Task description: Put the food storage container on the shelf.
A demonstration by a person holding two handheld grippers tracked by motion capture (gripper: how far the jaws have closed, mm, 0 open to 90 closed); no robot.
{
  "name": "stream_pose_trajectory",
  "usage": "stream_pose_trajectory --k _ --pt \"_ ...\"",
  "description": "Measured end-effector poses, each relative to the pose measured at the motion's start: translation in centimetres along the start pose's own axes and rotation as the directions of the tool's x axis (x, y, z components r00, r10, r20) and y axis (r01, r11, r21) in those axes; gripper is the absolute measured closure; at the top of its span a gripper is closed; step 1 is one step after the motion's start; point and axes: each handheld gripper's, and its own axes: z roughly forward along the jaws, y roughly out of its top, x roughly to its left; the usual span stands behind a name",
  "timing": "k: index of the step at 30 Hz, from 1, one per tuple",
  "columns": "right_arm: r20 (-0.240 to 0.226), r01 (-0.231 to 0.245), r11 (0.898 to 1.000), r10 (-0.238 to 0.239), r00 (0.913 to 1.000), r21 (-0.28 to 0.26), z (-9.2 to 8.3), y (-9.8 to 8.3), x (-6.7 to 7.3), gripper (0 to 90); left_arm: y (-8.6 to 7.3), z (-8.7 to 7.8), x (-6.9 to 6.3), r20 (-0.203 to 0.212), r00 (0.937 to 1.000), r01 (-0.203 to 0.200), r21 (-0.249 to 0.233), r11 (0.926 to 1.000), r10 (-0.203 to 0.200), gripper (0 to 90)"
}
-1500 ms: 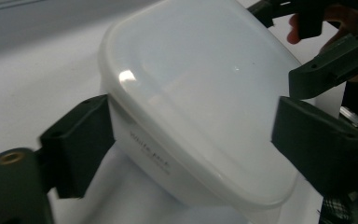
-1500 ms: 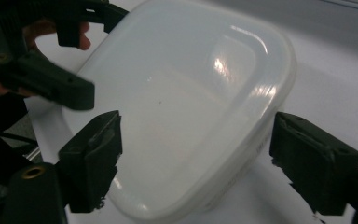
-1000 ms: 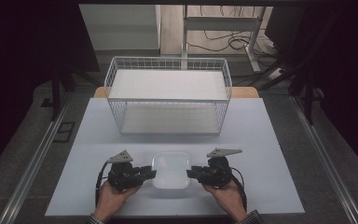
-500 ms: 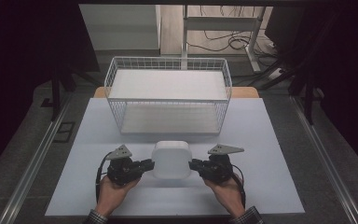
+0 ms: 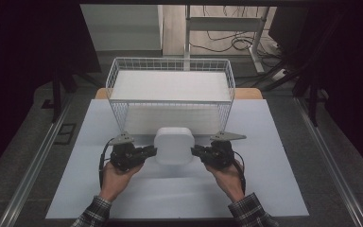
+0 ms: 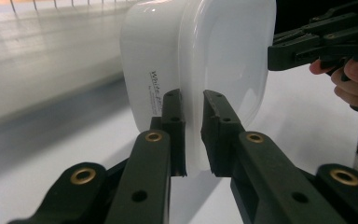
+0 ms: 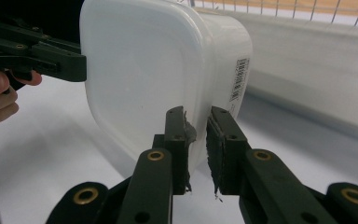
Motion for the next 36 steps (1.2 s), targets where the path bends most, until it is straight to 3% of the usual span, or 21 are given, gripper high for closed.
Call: stream_pose_trajectory --k 5,13,21,23,25,36 --pt "0.018 0.007 1.000 -0.007 0.9998 -0.004 1.5 1.2 -1.1 78.0 1.0 1.0 1.6 -0.017 0.9999 0.000 -0.003 1.0000 0.000 79.9" --pt "0.055 -0.004 1.000 0.004 0.9985 -0.007 3.2 2.4 -2.7 77.3 2.2 2.4 3.0 -0.045 0.9990 0.003 -0.003 1.0000 -0.003 79.9" --pt "0.084 -0.021 1.000 0.021 0.9962 0.004 4.8 2.8 -3.8 76.8 2.2 3.9 4.5 -0.051 0.9977 0.044 -0.004 0.9990 -0.044 79.7" --pt "0.088 -0.022 1.000 0.021 0.9959 0.011 5.1 2.8 -4.0 76.8 2.1 4.1 4.7 -0.054 0.9978 0.038 0.002 0.9993 -0.037 79.6" --pt "0.088 -0.021 1.000 0.019 0.9959 0.013 5.2 2.8 -4.1 76.7 2.0 4.2 4.8 -0.055 0.9968 0.058 0.004 0.9983 -0.058 79.6" --pt "0.113 -0.022 0.999 0.018 0.9934 0.039 6.6 2.7 -4.4 76.1 1.4 5.3 5.8 -0.096 0.9920 0.084 0.016 0.9963 -0.083 78.8"
